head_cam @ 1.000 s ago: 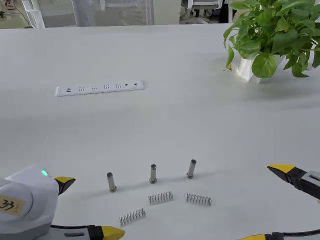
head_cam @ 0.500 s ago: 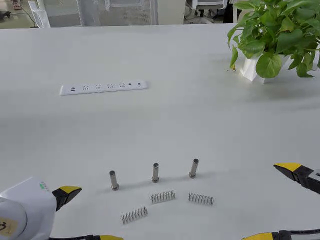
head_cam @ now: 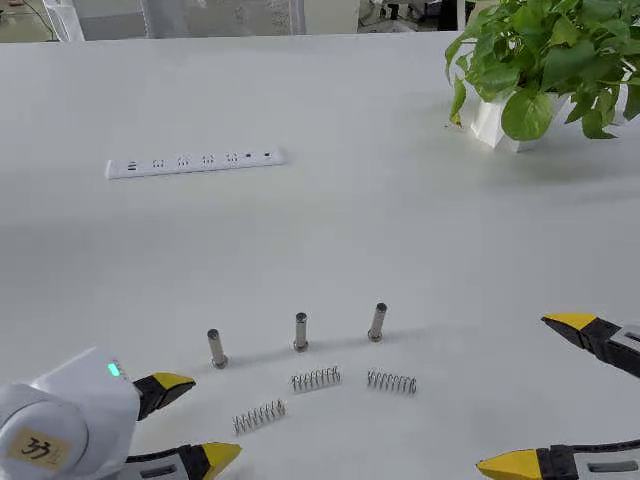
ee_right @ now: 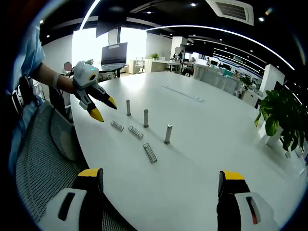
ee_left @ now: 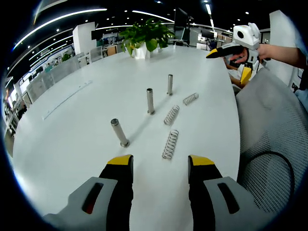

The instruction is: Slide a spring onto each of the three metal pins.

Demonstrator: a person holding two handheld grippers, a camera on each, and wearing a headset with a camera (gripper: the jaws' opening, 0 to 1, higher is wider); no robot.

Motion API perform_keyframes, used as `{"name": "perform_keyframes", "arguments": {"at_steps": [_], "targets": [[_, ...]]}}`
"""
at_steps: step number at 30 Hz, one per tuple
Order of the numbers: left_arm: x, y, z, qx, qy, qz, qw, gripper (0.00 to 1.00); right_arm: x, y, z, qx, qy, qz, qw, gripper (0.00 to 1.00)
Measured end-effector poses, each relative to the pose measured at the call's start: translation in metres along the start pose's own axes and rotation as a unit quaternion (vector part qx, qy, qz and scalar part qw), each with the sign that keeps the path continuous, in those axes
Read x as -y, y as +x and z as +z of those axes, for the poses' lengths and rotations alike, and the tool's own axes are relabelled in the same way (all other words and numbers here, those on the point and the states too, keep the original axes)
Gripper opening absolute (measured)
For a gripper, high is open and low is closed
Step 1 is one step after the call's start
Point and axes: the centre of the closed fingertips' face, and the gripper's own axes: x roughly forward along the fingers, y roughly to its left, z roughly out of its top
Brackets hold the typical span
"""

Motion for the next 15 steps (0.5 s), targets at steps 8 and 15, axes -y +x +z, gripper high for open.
{"name": "perform_keyframes", "arguments": {"at_steps": [8,15], "targets": [[0.006,0.01,-0.001,-0.027,0.055,-0.018,0.998,0.32,-0.002,-0.001,-0.002,-0.002,0.004,-0.002,1.0,0.99],[0.007,0.018,-0.002,-0.045,0.054,-0.033,0.997,0.24,-0.002,-0.003,-0.003,-0.003,0.005,-0.005,1.0,0.99]]}}
